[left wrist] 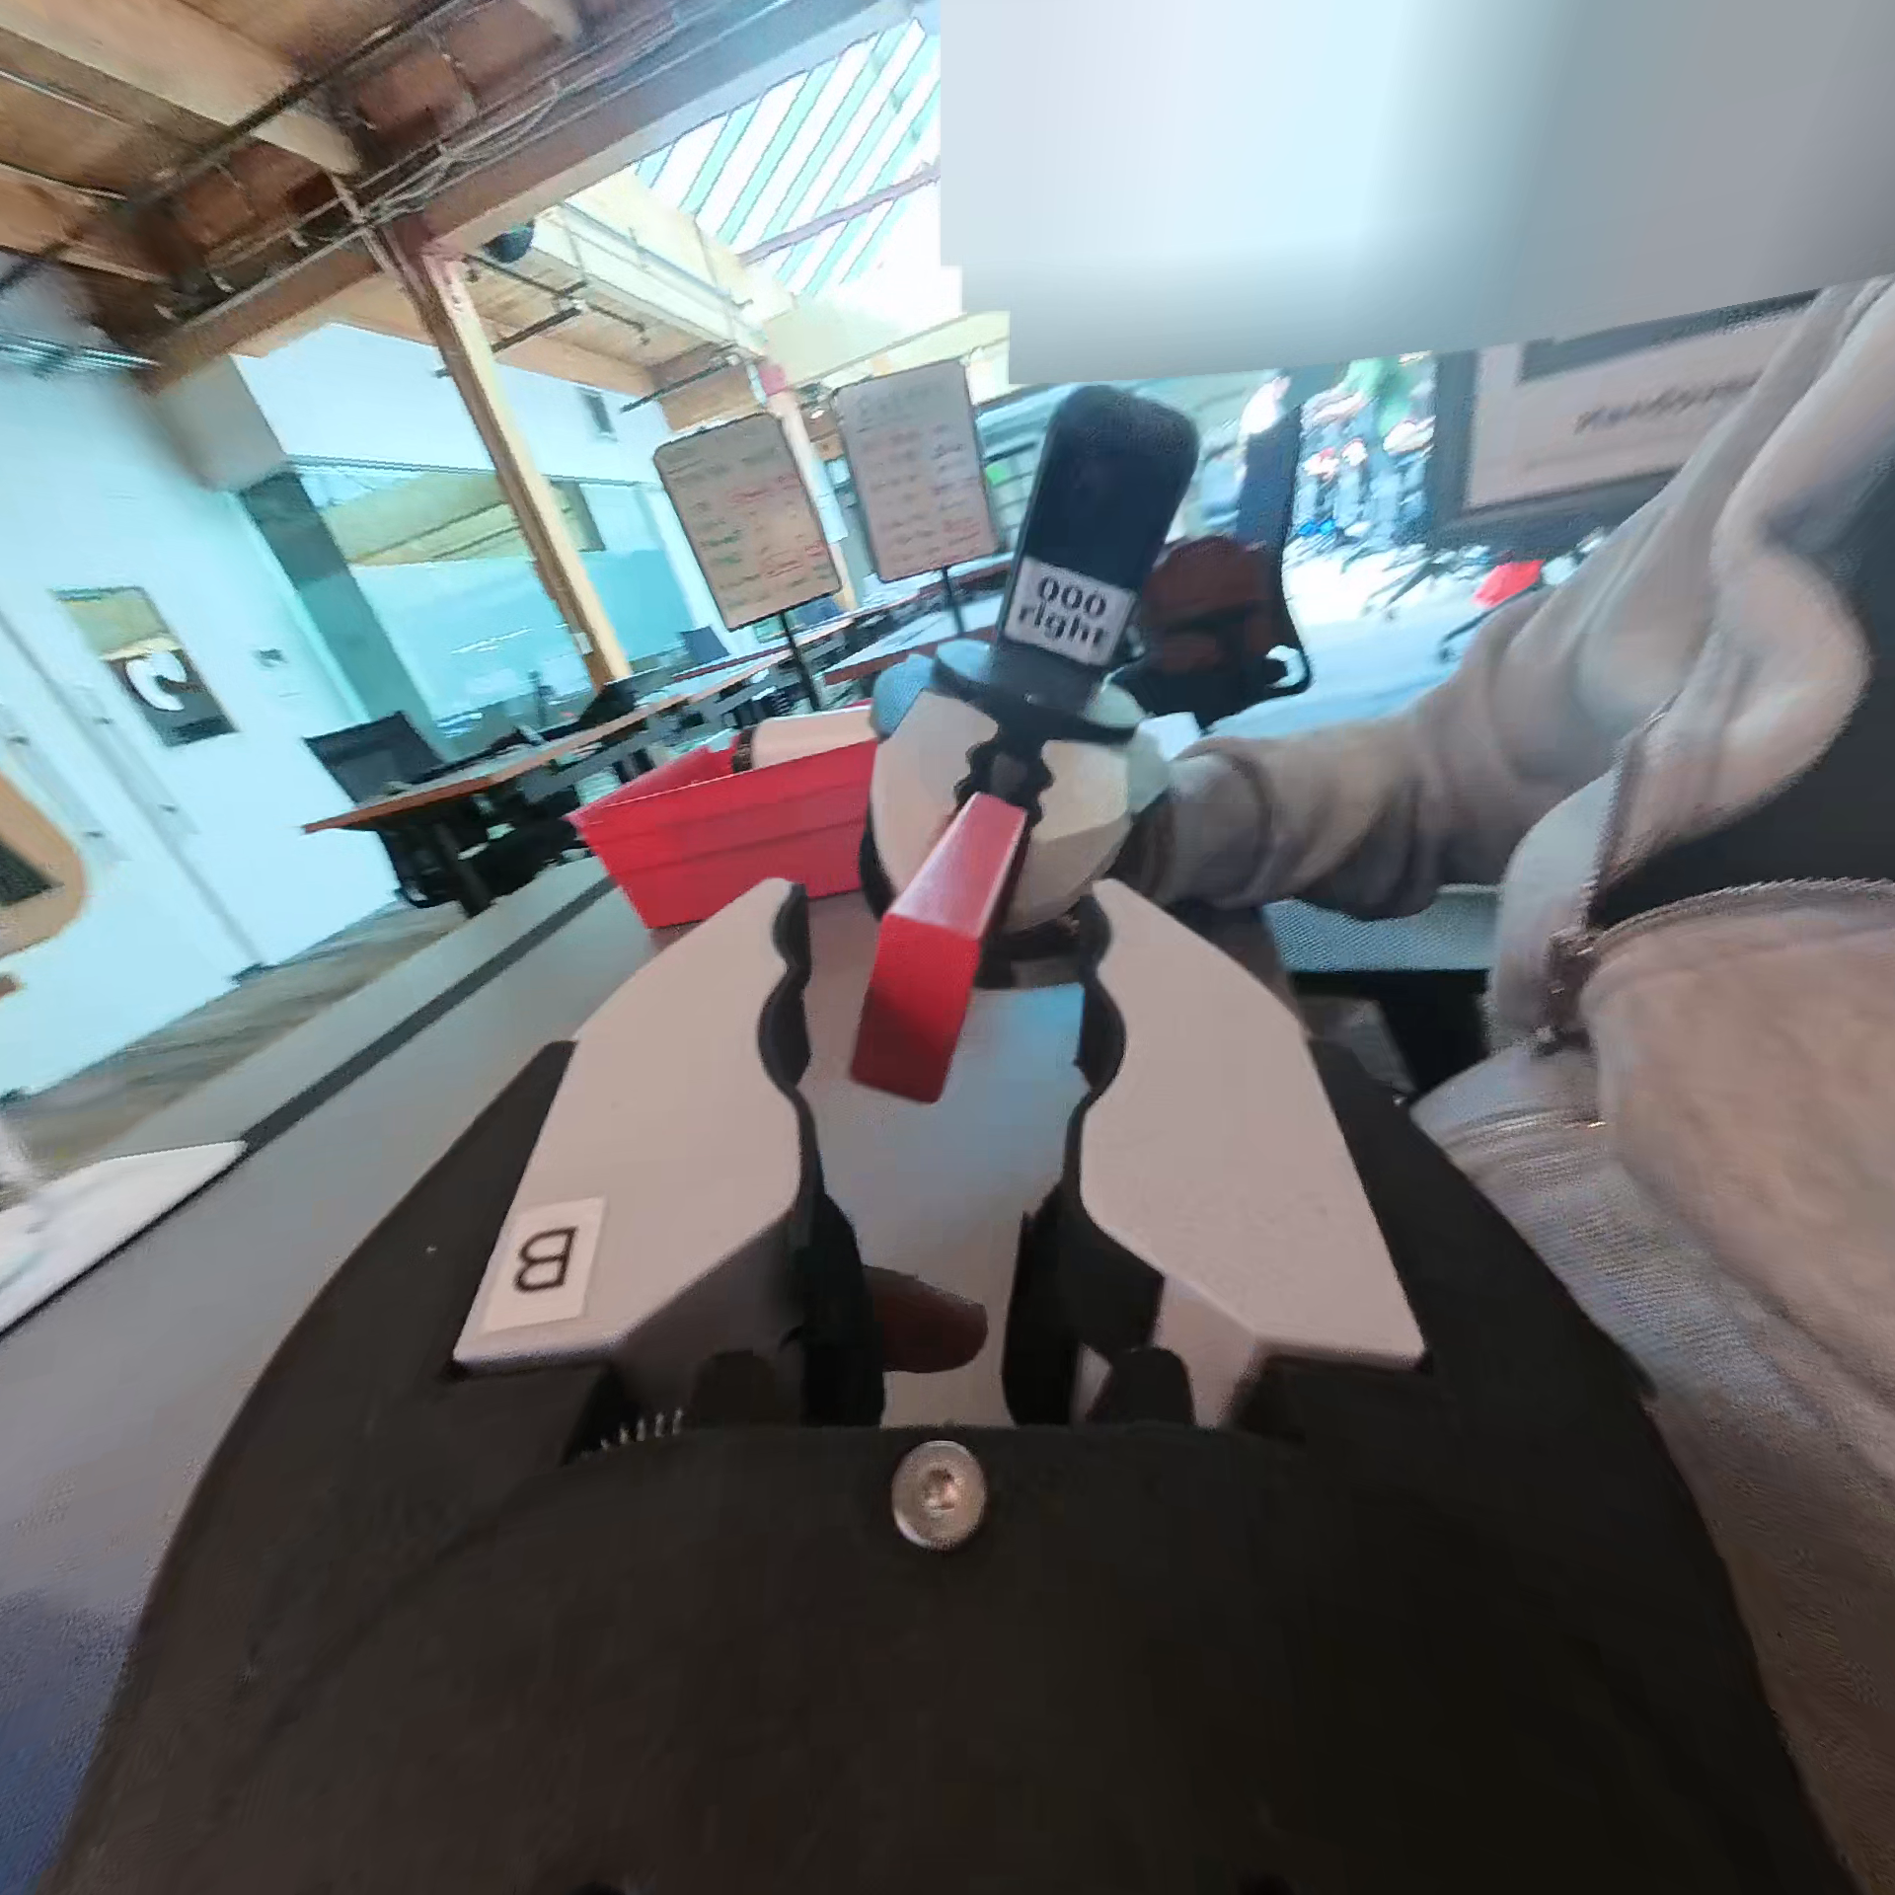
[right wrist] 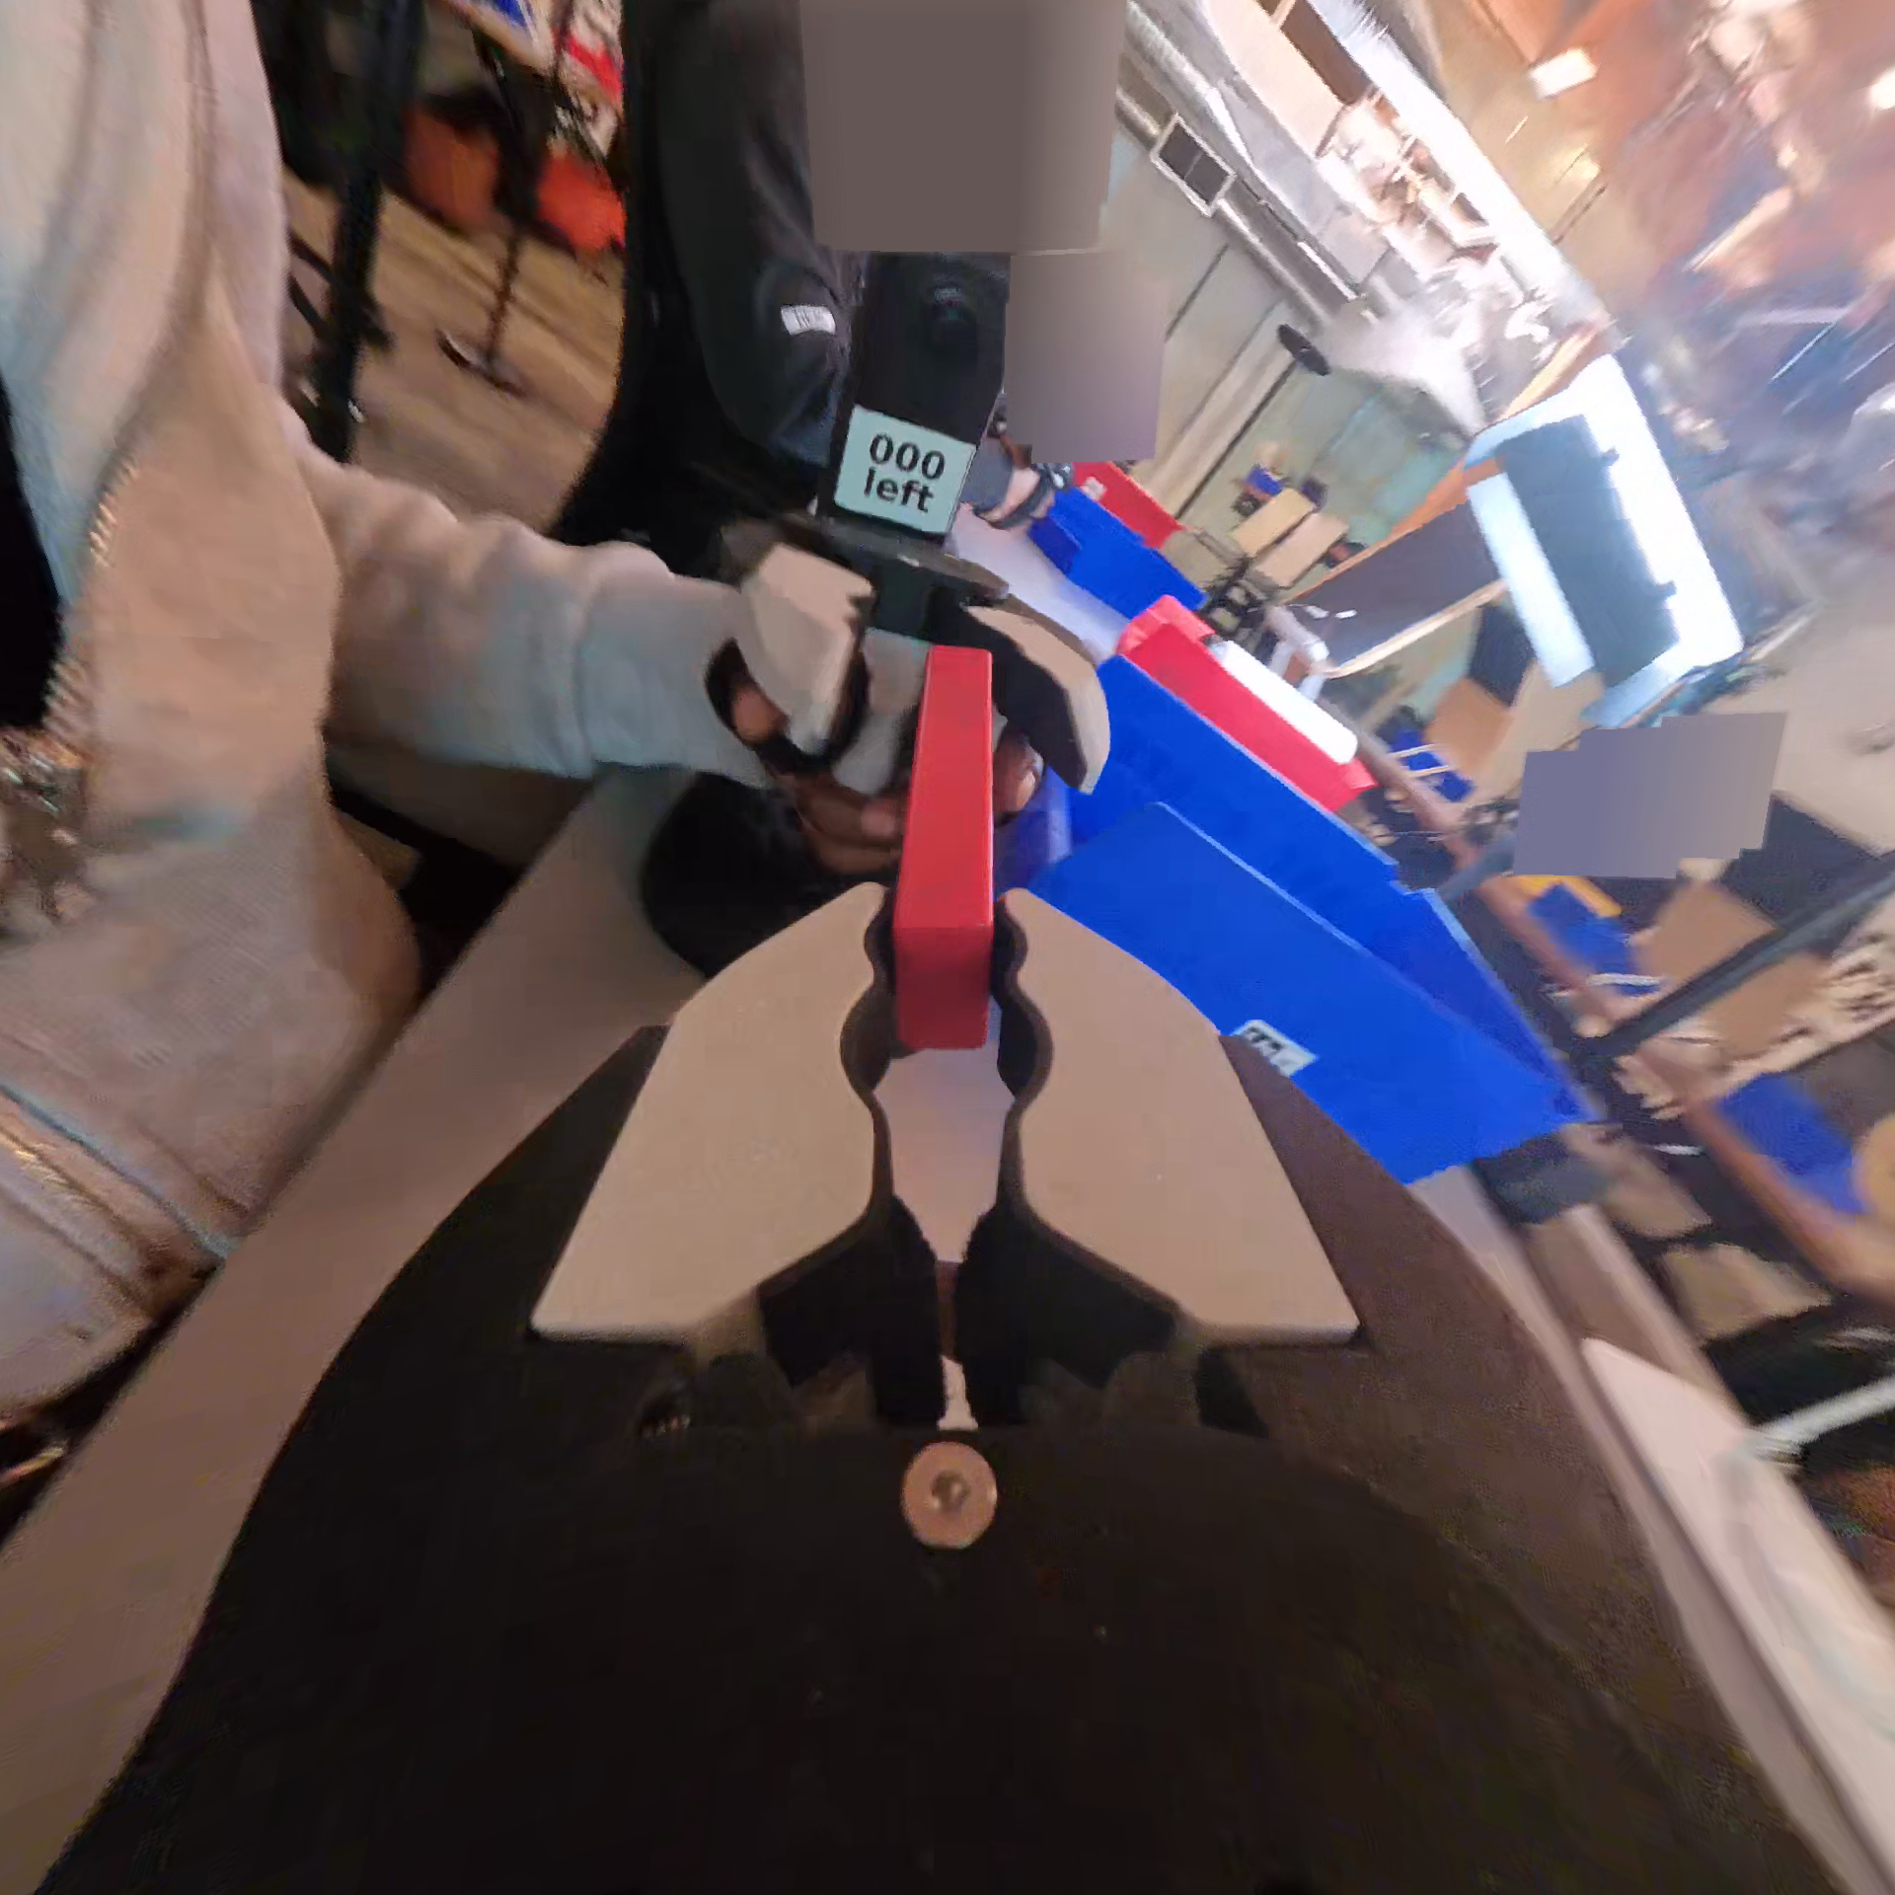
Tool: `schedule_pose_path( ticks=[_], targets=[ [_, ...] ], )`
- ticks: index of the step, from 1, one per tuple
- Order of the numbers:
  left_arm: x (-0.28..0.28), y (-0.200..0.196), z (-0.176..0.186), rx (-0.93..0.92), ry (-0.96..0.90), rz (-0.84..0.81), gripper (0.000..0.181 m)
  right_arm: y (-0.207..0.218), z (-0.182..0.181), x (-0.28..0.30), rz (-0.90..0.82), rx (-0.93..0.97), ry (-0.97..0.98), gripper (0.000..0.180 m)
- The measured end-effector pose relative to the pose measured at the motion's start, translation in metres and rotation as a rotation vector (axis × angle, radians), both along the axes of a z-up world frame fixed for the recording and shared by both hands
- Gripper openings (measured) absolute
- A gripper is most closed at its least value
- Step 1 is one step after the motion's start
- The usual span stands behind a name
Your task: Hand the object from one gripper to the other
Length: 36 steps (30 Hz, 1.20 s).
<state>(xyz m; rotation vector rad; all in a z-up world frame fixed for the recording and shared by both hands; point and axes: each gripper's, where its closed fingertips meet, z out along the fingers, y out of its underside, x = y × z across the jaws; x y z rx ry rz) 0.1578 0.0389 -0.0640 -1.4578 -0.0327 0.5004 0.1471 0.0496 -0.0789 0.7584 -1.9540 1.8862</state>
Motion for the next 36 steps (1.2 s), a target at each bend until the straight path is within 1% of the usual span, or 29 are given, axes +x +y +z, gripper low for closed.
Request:
schedule_pose_path(
  ticks=[2, 3, 7, 10, 12, 14, 15, 16, 18, 19, 21, 23, 24, 25, 27, 29, 30, 31, 33, 36],
  targets=[
    [-0.005, 0.0, -0.005, -0.043, 0.018, 0.041, 0.03, 0.001, 0.002, 0.003, 0.041, 0.01, -0.093, 0.016],
    [-0.002, 0.001, -0.007, -0.056, 0.01, 0.018, 0.02, 0.002, 0.003, 0.003, 0.05, 0.008, -0.121, 0.016],
    [-0.001, 0.0, -0.008, -0.052, -0.062, -0.019, 0.017, 0.001, 0.002, 0.002, 0.057, 0.028, -0.164, 0.017],
    [-0.003, -0.004, -0.004, 0.002, -0.157, -0.051, 0.016, 0.0, 0.007, -0.003, 0.013, -0.025, -0.142, 0.024],
    [-0.002, -0.008, 0.001, 0.048, -0.183, -0.071, 0.016, 0.001, 0.012, -0.006, -0.01, -0.056, -0.137, 0.027],
    [0.0, -0.007, 0.002, 0.056, -0.177, -0.082, 0.016, 0.001, 0.014, -0.004, 0.012, -0.055, -0.207, 0.028],
    [-0.001, -0.006, 0.001, 0.048, -0.171, -0.075, 0.016, 0.0, 0.014, -0.003, 0.025, -0.048, -0.249, 0.027],
    [-0.001, -0.005, -0.001, 0.039, -0.165, -0.071, 0.017, 0.0, 0.014, -0.001, 0.045, -0.04, -0.279, 0.02],
    [0.0, -0.004, 0.002, 0.054, -0.156, -0.074, 0.017, 0.001, 0.017, 0.003, 0.084, -0.047, -0.316, 0.017],
    [-0.002, -0.004, 0.003, 0.065, -0.157, -0.057, 0.02, 0.002, 0.02, 0.003, 0.093, -0.054, -0.334, 0.017],
    [-0.008, -0.008, 0.009, 0.113, -0.146, -0.013, 0.048, 0.009, 0.033, -0.005, 0.066, -0.096, -0.348, 0.017],
    [-0.014, -0.014, 0.017, 0.181, -0.108, 0.037, 0.061, 0.023, 0.055, -0.029, -0.039, -0.164, -0.317, 0.016],
    [-0.017, -0.016, 0.019, 0.199, -0.085, 0.064, 0.067, 0.033, 0.068, -0.046, -0.129, -0.2, -0.286, 0.016],
    [-0.019, -0.017, 0.019, 0.201, -0.07, 0.089, 0.072, 0.047, 0.083, -0.067, -0.243, -0.227, -0.251, 0.016],
    [-0.025, -0.017, 0.015, 0.176, -0.068, 0.129, 0.079, 0.088, 0.112, -0.117, -0.539, -0.249, -0.155, 0.016],
    [-0.029, -0.016, 0.012, 0.162, -0.082, 0.153, 0.082, 0.142, 0.137, -0.164, -0.838, -0.25, -0.082, 0.016],
    [-0.03, -0.017, 0.012, 0.165, -0.084, 0.156, 0.082, 0.17, 0.146, -0.183, -0.958, -0.25, -0.074, 0.016],
    [-0.031, -0.018, 0.013, 0.175, -0.085, 0.159, 0.082, 0.196, 0.151, -0.2, -1.053, -0.238, -0.092, 0.016],
    [-0.033, -0.02, 0.015, 0.197, -0.093, 0.167, 0.082, 0.243, 0.146, -0.231, -1.204, -0.193, -0.184, 0.016],
    [-0.035, -0.023, 0.016, 0.213, -0.109, 0.179, 0.082, 0.302, 0.115, -0.267, -1.391, -0.142, -0.34, 0.017]
  ],
)
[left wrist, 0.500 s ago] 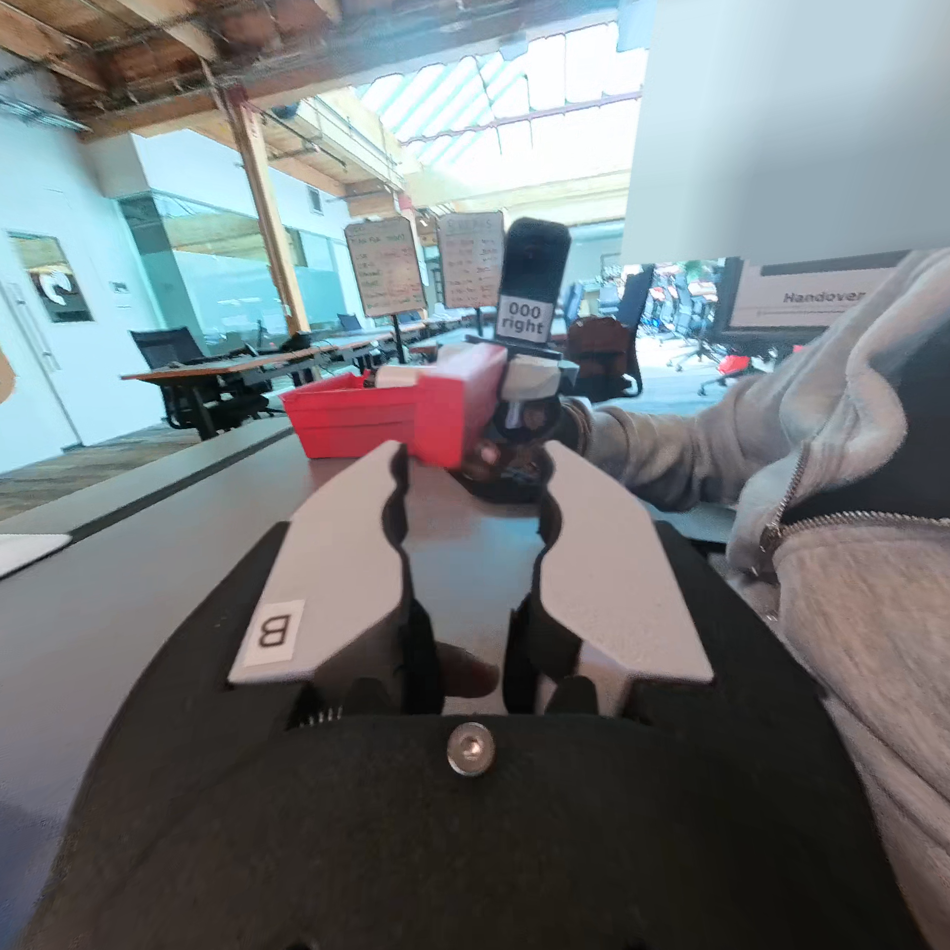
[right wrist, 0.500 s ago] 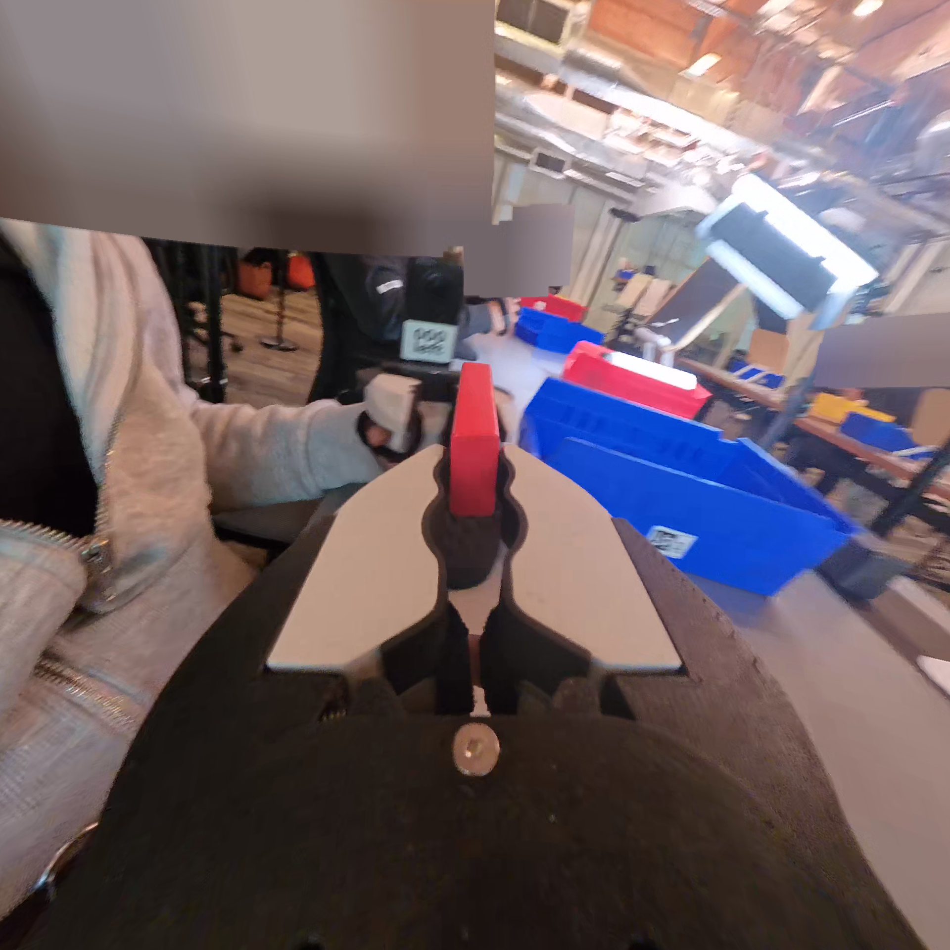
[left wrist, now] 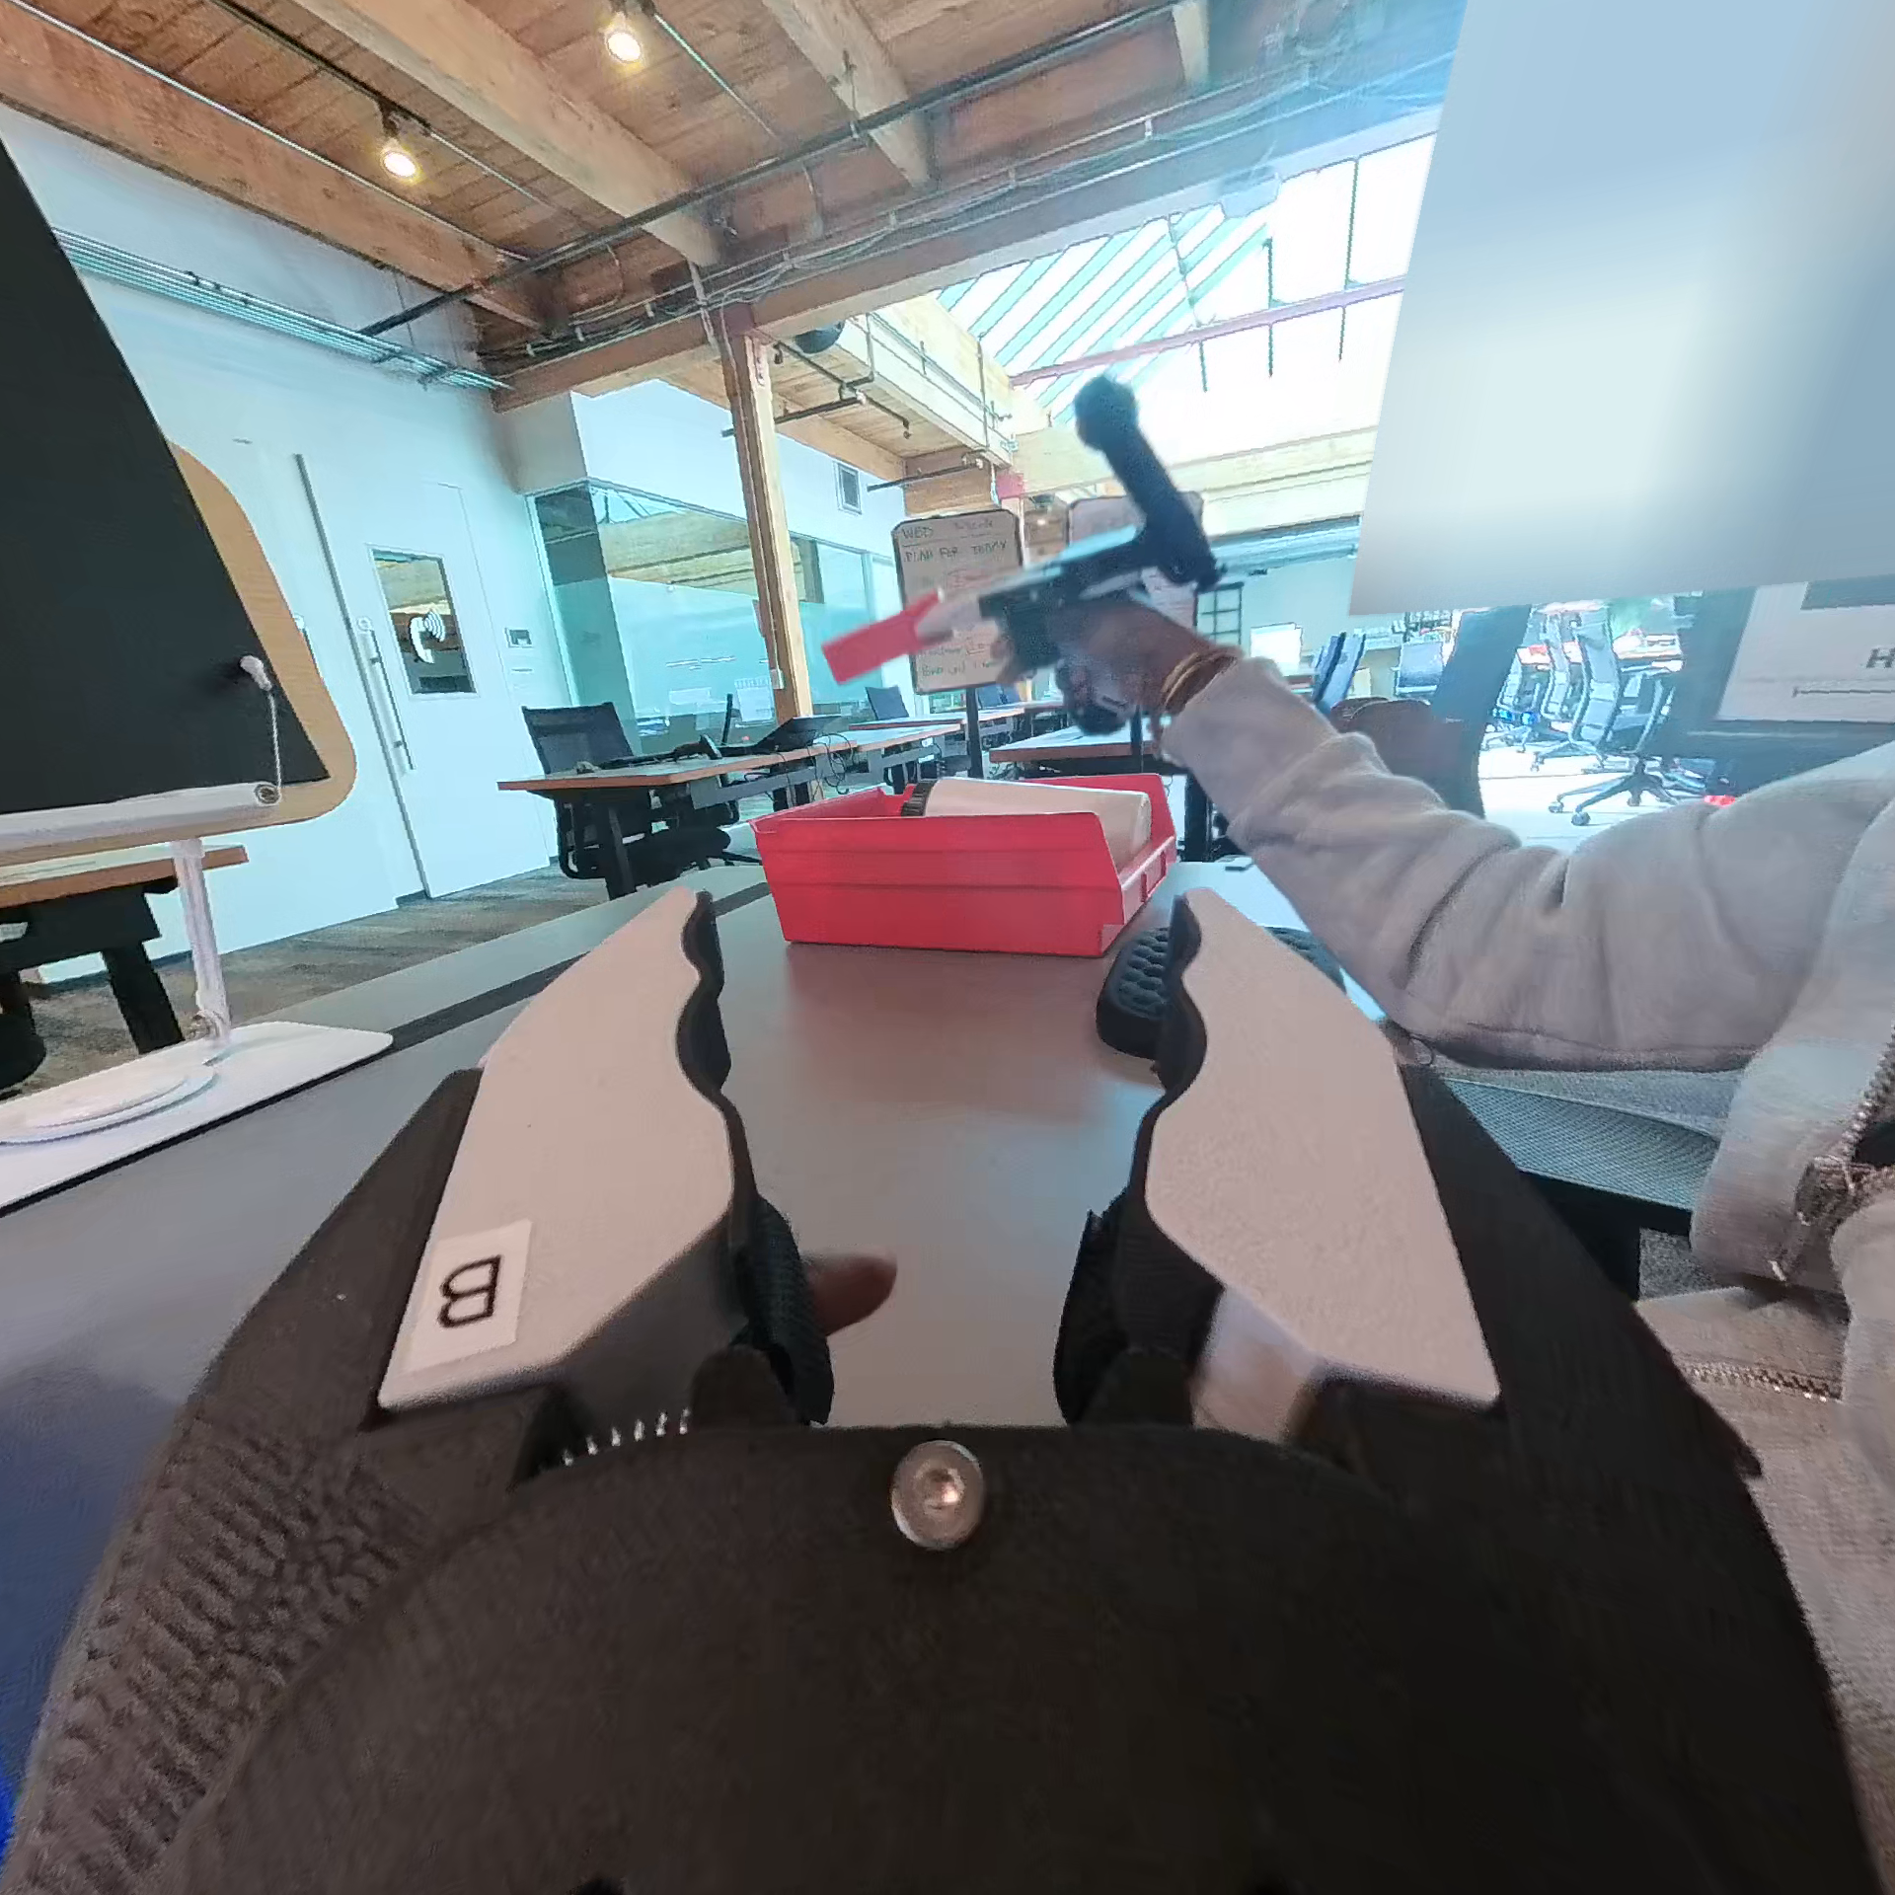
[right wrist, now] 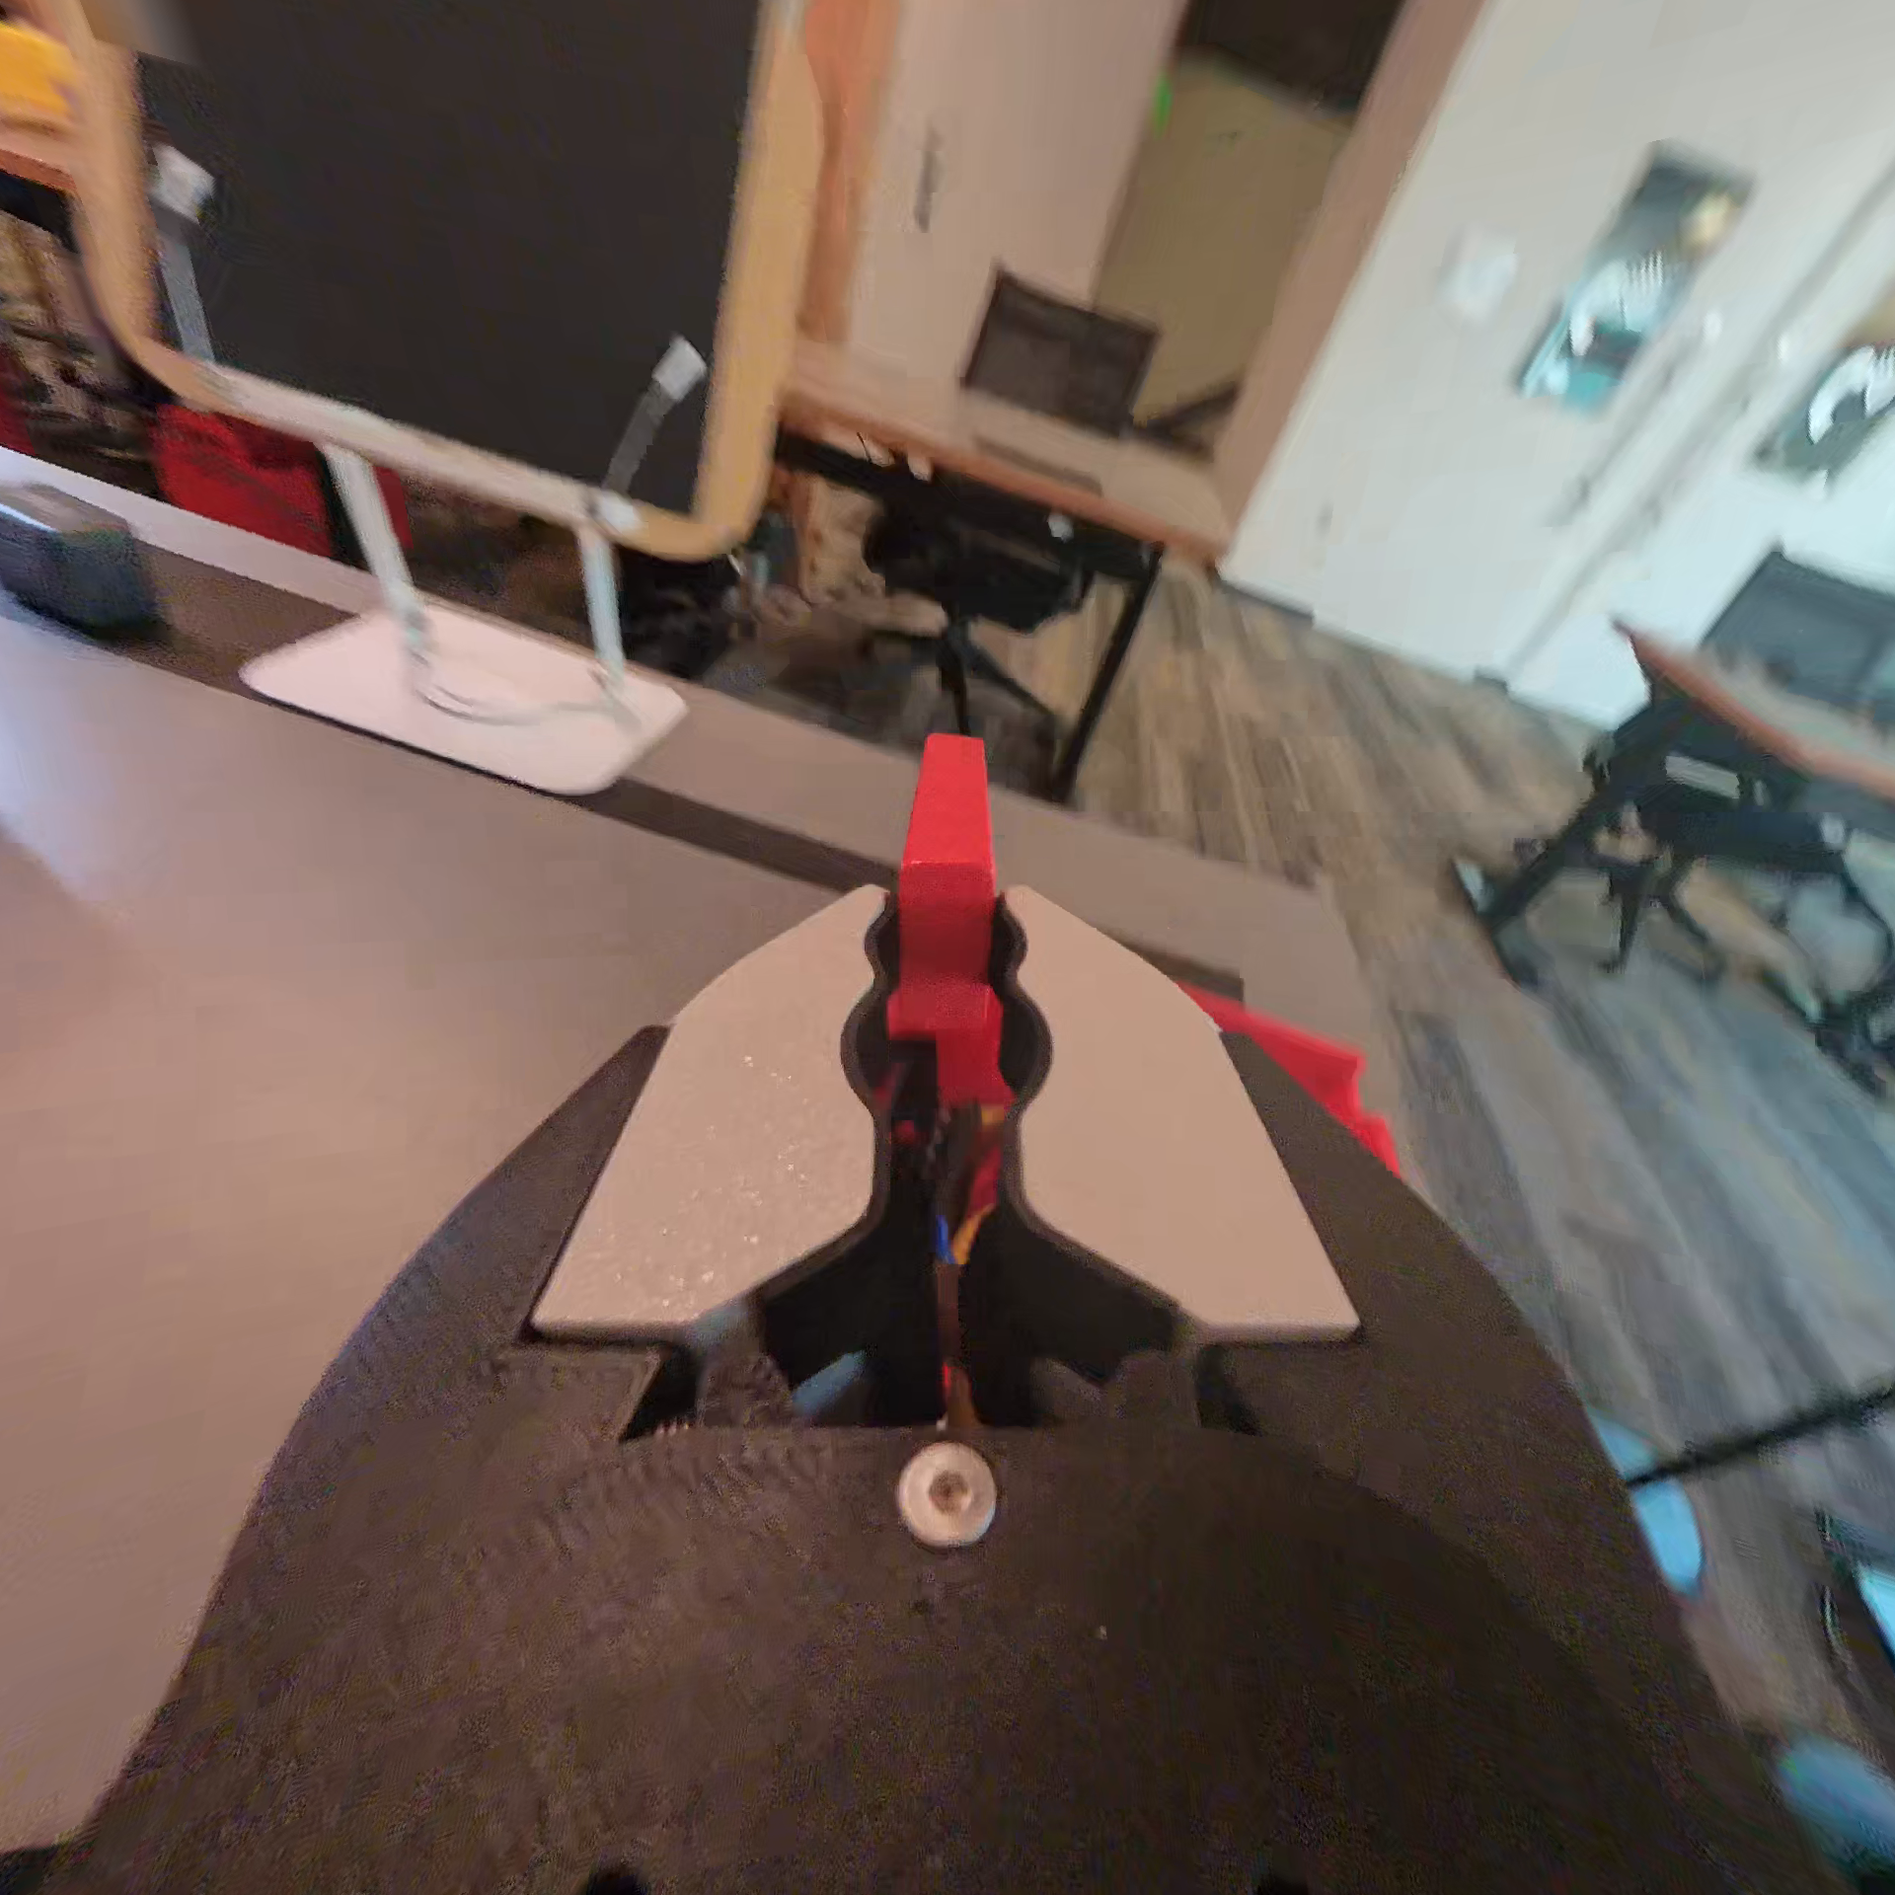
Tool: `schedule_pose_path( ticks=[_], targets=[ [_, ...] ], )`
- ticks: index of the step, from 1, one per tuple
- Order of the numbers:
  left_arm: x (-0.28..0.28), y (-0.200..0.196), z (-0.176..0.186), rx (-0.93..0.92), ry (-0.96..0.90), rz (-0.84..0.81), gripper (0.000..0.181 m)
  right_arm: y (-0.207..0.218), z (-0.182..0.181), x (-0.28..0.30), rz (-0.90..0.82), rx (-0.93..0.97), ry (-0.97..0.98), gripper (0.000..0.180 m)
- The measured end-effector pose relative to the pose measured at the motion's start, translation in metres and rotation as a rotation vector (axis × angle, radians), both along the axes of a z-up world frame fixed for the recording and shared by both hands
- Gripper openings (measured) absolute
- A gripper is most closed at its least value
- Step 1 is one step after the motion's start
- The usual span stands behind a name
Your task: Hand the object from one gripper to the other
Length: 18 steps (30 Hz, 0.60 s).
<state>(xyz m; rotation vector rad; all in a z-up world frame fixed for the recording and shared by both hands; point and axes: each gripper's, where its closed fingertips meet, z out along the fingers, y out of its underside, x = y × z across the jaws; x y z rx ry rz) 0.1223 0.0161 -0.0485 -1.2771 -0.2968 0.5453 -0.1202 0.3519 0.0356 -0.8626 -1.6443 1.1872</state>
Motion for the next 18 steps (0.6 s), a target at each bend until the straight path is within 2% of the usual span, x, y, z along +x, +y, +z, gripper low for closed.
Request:
schedule_pose_path(
  ticks=[3, 6, 18],
  targets=[
    [-0.001, 0.0, 0.0, 0.006, -0.001, 0.002, 0.082, 0.035, -0.049, -0.017, -0.104, -0.037, -0.124, 0.016],
    [-0.001, -0.001, 0.0, 0.006, 0.001, 0.009, 0.082, 0.052, -0.083, -0.024, -0.153, 0.019, -0.194, 0.017],
    [-0.003, 0.0, -0.002, -0.004, 0.004, 0.022, 0.081, 0.048, -0.097, -0.027, -0.121, -0.083, -0.257, 0.016]
  ],
)
